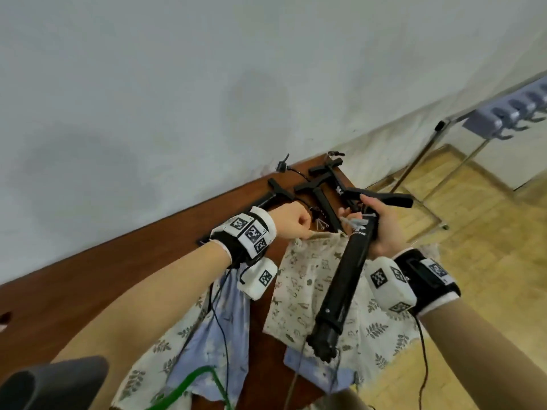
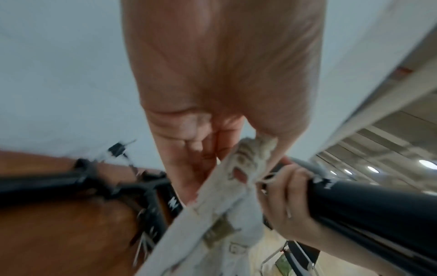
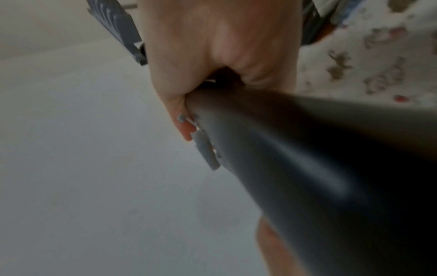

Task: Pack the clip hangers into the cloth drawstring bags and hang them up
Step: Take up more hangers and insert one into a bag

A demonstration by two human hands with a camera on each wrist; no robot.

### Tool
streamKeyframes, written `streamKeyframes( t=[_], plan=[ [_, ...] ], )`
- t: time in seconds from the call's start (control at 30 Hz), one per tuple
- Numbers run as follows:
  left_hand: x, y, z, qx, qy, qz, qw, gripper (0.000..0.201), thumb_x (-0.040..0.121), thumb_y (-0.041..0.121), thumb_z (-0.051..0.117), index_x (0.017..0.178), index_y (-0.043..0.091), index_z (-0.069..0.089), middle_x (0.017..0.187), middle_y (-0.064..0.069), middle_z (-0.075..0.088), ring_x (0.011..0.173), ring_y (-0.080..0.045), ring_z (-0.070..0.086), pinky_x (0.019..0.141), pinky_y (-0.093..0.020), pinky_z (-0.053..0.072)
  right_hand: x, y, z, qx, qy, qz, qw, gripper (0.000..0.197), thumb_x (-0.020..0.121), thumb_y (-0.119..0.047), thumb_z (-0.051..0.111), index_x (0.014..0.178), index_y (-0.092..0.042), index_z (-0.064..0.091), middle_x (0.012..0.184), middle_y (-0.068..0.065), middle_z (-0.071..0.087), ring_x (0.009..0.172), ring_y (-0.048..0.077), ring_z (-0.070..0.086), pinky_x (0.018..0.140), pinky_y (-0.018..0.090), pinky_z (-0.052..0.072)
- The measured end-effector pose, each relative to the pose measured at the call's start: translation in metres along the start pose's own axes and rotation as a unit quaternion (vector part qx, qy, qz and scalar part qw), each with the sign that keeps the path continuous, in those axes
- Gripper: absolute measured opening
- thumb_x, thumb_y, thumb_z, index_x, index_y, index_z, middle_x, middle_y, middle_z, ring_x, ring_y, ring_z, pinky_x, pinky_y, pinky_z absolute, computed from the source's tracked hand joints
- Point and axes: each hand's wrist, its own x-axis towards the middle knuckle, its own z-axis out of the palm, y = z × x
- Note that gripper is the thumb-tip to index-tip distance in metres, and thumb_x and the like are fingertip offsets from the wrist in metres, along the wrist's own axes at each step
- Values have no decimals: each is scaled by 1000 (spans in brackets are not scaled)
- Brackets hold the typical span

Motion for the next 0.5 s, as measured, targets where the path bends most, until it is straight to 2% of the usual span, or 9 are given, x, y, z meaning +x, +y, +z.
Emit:
streamKeyframes(
  t=[0.07,0.1,0.13,0.2,0.23,0.3,0.4,0.43,0.5],
  plan=[
    [-14,16,-13,62,51,16,997,32,83,5,57,58,19,44,61,5,46,59,-14,42,60,-25,37,2,10,13,-15,-23,25,999,44,80,-27,69,105,6,55,88,6,51,50,10,56,50,26,54],
    [-21,23,-19,76,79,17,994,32,80,-1,52,59,20,42,62,5,44,60,-16,42,60,-25,35,1,16,20,-33,-31,30,999,41,78,-25,71,100,7,59,88,7,51,49,11,56,49,27,54],
    [-28,27,-24,83,105,15,991,31,76,-5,48,60,21,44,63,6,44,61,-17,42,60,-24,34,-2,21,28,-56,-37,32,997,37,77,-24,72,94,7,62,84,6,50,48,12,55,47,28,54],
    [-44,32,-31,113,134,8,985,34,76,-8,44,67,21,59,70,9,49,65,-12,48,60,-21,34,-9,31,37,-110,-40,32,993,31,77,-24,72,88,3,62,76,5,49,47,12,51,47,25,52],
    [-51,35,-32,137,134,2,981,33,79,-8,45,73,16,67,77,7,54,70,-11,53,63,-20,35,-14,34,40,-136,-38,37,989,29,76,-23,72,88,2,62,73,5,50,47,11,50,47,22,50],
    [-63,40,-27,203,139,-8,969,26,83,-6,50,84,6,73,92,-2,62,84,-22,62,69,-24,41,-23,42,39,-175,-31,51,983,24,77,-22,70,87,-1,63,66,5,55,46,10,49,46,18,47],
    [-72,41,-6,312,165,-47,934,27,94,-2,43,115,0,61,111,-12,59,101,-31,61,84,-32,44,-35,51,35,-195,-16,64,979,19,85,-22,64,88,-3,63,60,5,55,40,9,50,42,18,46],
    [-74,40,0,340,154,-64,926,29,96,-2,39,120,-1,56,119,-15,57,106,-33,59,87,-33,43,-35,53,31,-193,-14,70,979,19,84,-22,65,87,-3,62,61,6,56,40,10,51,43,18,47],
    [-77,35,10,366,107,-101,919,30,96,-4,39,120,-3,54,124,-19,56,110,-36,58,89,-36,45,-35,58,26,-168,-28,87,982,28,76,-19,72,94,-4,58,76,9,56,45,9,51,47,20,49]
  ],
)
